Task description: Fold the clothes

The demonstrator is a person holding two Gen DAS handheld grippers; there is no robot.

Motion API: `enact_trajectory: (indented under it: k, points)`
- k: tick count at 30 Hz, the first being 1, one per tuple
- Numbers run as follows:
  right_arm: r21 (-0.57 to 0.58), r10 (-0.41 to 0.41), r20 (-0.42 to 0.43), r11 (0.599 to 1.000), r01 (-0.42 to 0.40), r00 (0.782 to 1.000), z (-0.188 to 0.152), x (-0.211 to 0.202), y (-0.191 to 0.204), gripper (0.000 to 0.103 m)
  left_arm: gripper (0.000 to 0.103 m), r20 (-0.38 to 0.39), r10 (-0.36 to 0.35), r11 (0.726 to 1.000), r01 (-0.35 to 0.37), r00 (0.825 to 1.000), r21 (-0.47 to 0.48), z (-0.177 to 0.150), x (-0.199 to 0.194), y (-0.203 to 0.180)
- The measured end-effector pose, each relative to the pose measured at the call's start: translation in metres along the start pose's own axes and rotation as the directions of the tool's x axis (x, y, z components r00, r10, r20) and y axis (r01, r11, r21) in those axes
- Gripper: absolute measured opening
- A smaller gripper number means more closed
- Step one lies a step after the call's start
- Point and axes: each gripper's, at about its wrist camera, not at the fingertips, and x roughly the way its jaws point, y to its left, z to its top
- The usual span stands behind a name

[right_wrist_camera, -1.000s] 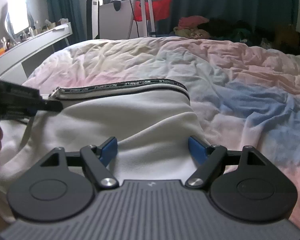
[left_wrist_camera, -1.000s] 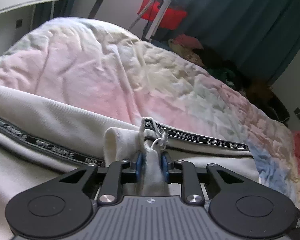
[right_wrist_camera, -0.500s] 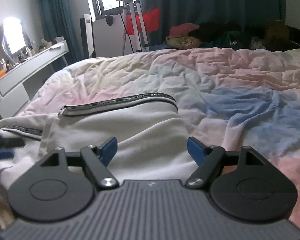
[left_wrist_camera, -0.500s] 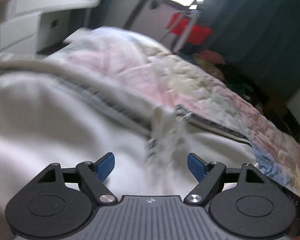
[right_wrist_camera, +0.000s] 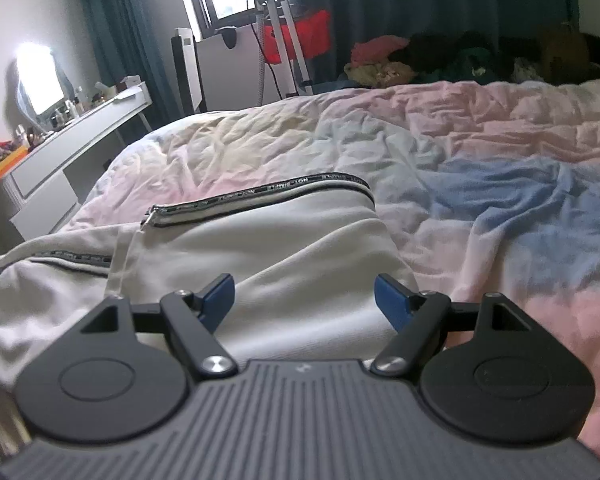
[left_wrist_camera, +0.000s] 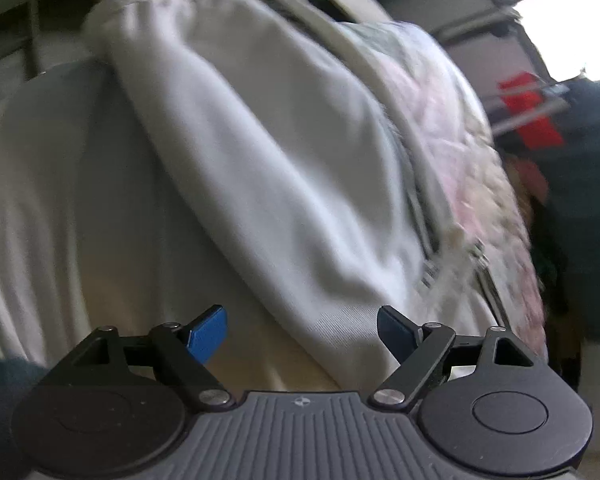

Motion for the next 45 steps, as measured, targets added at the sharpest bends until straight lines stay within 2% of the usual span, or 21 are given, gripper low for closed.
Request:
enact_trajectory:
  k: [8,10,12,14,15,17,20,23,24,26,28,29,31,33,34,35,37,38,39,42,45]
  points:
    - [0.029,0.018,-0.005,0.999,-0.018,1.0,-0.005,-0.001,-0.007,0.079,0.084,0.136,-0.025,0.984,0.048,0.99,-0.17,0.024,0.026,0.027]
    - [0.035,0.025,-0.004,0.999,-0.025,1.0,-0.004,-0.002,-0.007,0.079,0.078,0.231,-0.052,0.983,0.09,0.972,-0.159,0.022,0.014,0.028]
    - [0.039,0.033,0.001,0.999,-0.033,0.999,-0.004,-0.002,-0.007,0.079,0.074,0.339,-0.082,0.983,0.133,0.937,-0.128,0.018,-0.001,0.028]
    - [0.044,0.041,0.003,0.998,-0.041,0.999,-0.003,-0.001,-0.006,0.079,0.074,0.367,-0.119,0.975,0.178,0.922,-0.131,0.019,-0.008,0.032]
    - [0.045,0.043,0.001,0.998,-0.043,0.999,-0.003,0.0,-0.005,0.079,0.074,0.357,-0.121,0.973,0.182,0.926,-0.144,0.021,-0.007,0.034]
    - [0.038,0.046,-0.006,0.998,-0.046,0.999,-0.004,0.001,-0.003,0.079,0.07,0.339,-0.073,0.971,0.145,0.938,-0.192,0.026,-0.002,0.041]
    - [0.021,0.052,-0.017,0.998,-0.051,0.999,-0.006,0.005,-0.001,0.079,0.062,0.336,-0.041,0.949,0.142,0.941,-0.282,0.033,0.004,0.059]
    - [0.012,0.091,-0.037,0.996,-0.091,0.995,-0.012,0.012,0.002,0.079,0.051,0.375,-0.012,0.934,0.145,0.927,-0.328,0.033,-0.001,0.069]
    - [0.0,0.095,-0.053,0.995,-0.095,0.994,-0.016,0.016,0.004,0.079,0.047,0.395,0.031,0.937,0.112,0.918,-0.332,0.033,-0.005,0.07]
    - [-0.061,0.067,-0.07,0.996,-0.072,0.995,-0.023,0.023,0.012,0.079,0.04,0.434,0.152,0.941,0.004,0.888,-0.338,0.035,-0.016,0.071]
    - [-0.124,0.039,-0.075,0.991,-0.048,0.996,-0.028,0.026,0.021,0.081,0.04,0.472,0.241,0.929,-0.061,0.848,-0.365,0.036,-0.025,0.072]
    - [-0.147,0.029,-0.075,0.988,-0.04,0.997,-0.029,0.026,0.024,0.081,0.037,0.484,0.258,0.927,-0.073,0.836,-0.367,0.037,-0.028,0.072]
    - [-0.145,0.027,-0.076,0.989,-0.038,0.997,-0.029,0.025,0.025,0.081,0.017,0.518,0.276,0.934,-0.098,0.809,-0.344,0.041,-0.034,0.066]
    - [-0.125,0.035,-0.077,0.991,-0.044,0.996,-0.026,0.023,0.021,0.078,0.011,0.592,0.283,0.955,-0.169,0.755,-0.242,0.036,-0.044,0.044]
    - [-0.111,0.041,-0.077,0.993,-0.049,0.996,-0.025,0.023,0.019,0.078,0.01,0.647,0.265,0.964,-0.204,0.715,-0.17,0.028,-0.05,0.028]
    - [-0.09,0.051,-0.076,0.994,-0.058,0.996,-0.025,0.022,0.015,0.078,0.01,0.713,0.229,0.966,-0.244,0.663,-0.083,0.016,-0.056,0.007]
    - [-0.06,0.065,-0.073,0.996,-0.07,0.995,-0.023,0.022,0.01,0.078,0.01,0.823,0.119,0.939,-0.331,0.555,0.088,-0.015,-0.067,-0.037]
    - [-0.041,0.071,-0.07,0.996,-0.074,0.995,-0.022,0.02,0.007,0.078,0.01,0.853,0.054,0.923,-0.351,0.52,0.155,-0.03,-0.07,-0.061]
    - [-0.016,0.072,-0.062,0.997,-0.073,0.995,-0.02,0.018,0.003,0.078,0.009,0.867,-0.015,0.91,-0.353,0.498,0.218,-0.045,-0.074,-0.081]
    - [0.064,0.072,-0.037,0.995,-0.07,0.997,-0.012,0.009,-0.009,0.078,0.009,0.86,-0.191,0.868,-0.328,0.474,0.373,-0.094,-0.079,-0.135]
    - [0.166,0.042,0.007,0.985,-0.043,0.999,0.001,-0.005,-0.033,0.079,0.009,0.816,-0.34,0.787,-0.333,0.468,0.519,-0.152,-0.061,-0.189]
